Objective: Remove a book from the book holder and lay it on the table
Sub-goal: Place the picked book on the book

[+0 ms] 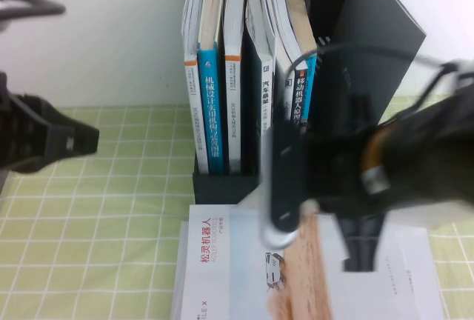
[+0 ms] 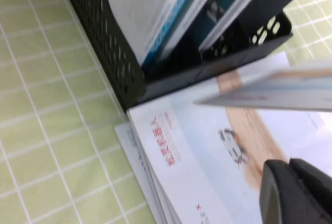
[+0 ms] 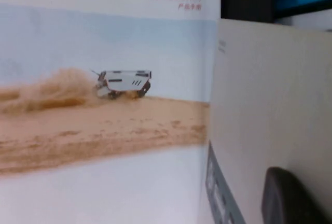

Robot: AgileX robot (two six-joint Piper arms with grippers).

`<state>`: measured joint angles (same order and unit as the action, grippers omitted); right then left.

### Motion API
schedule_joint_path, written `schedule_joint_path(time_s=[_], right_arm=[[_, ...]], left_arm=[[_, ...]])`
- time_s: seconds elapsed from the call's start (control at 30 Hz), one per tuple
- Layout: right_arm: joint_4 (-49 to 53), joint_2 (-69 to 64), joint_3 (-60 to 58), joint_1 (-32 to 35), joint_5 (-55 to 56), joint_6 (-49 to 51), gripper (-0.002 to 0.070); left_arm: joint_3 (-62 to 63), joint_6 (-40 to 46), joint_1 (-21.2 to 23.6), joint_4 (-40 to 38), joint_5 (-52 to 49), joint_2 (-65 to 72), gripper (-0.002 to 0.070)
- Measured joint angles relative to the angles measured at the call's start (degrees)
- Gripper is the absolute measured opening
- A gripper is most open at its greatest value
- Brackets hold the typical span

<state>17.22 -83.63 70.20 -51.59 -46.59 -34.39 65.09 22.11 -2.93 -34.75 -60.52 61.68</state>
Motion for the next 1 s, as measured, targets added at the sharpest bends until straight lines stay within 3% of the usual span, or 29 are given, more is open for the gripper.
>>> schedule_joint_path(time_s=[0.13, 0.33, 0.57, 0.67, 0.9, 1.0], right_arm=[[7.22, -9.66, 0.00, -4.23, 2.32, 8.30, 0.0009], [6.44, -20.64, 0.00, -9.40, 3.79, 15.72, 0.0009], [5.96, -23.68, 0.00, -11.91, 9.78, 19.36, 0.0022], [5.96, -23.68, 0.13, -12.17, 12.65, 19.36, 0.0089], [5.96, -23.68, 0.17, -12.17, 8.83, 19.36, 0.0414], [5.58, -23.68, 0.17, -12.17, 4.05, 19.08, 0.0475]], left_arm=[[-1.86, -0.12, 0.00, -0.48, 0.00, -0.63, -0.0003], [-1.86, -0.12, -0.46, -1.09, 0.13, -1.39, -0.0003], [-1.86, -0.12, -4.61, 1.09, 0.49, -1.54, -0.0003], [-1.86, -0.12, -5.08, 2.00, 0.49, -1.54, -0.0003], [-1.86, 0.02, -5.08, 2.49, 0.49, -1.54, -0.0003], [-1.86, -0.09, -5.08, 2.49, 0.49, -1.54, -0.0003]])
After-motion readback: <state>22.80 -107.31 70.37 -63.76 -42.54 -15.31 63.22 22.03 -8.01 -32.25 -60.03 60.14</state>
